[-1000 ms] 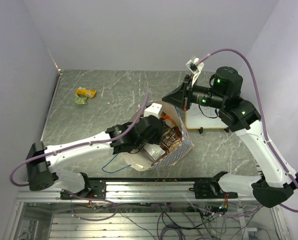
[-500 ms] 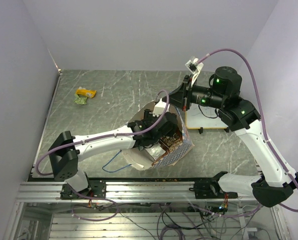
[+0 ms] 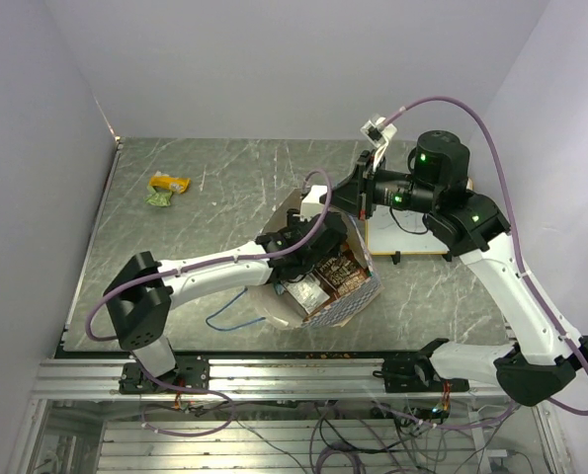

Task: Take the snacks out of the paper bag
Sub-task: Take out the snack from the paper bag.

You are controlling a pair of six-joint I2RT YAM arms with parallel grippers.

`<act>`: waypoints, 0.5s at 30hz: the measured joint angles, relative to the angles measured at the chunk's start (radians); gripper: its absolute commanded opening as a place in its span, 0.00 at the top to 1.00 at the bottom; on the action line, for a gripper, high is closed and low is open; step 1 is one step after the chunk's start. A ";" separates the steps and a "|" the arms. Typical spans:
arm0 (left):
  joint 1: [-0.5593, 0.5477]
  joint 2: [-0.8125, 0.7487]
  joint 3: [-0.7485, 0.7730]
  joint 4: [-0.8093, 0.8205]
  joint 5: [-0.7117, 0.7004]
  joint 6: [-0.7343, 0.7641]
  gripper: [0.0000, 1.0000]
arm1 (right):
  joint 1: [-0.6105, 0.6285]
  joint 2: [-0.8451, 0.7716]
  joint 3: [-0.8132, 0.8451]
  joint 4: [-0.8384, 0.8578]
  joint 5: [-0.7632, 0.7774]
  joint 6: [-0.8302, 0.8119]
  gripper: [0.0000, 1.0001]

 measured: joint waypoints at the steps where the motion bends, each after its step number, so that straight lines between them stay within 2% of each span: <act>1: 0.001 -0.001 -0.006 0.008 0.006 0.001 0.38 | 0.000 0.000 0.000 -0.002 0.002 0.000 1.00; 5: 0.002 -0.011 -0.014 0.017 0.035 0.010 0.83 | 0.000 0.000 0.000 -0.006 0.002 0.000 1.00; 6: 0.002 -0.016 -0.015 0.013 0.040 0.011 0.89 | 0.000 0.000 0.001 -0.005 0.002 0.000 1.00; 8: 0.003 -0.026 -0.016 -0.002 0.050 0.010 0.93 | 0.000 0.000 0.002 -0.003 0.000 -0.002 1.00; 15: 0.003 -0.127 -0.050 -0.086 0.088 -0.022 0.93 | 0.000 -0.009 0.005 0.013 -0.002 -0.004 1.00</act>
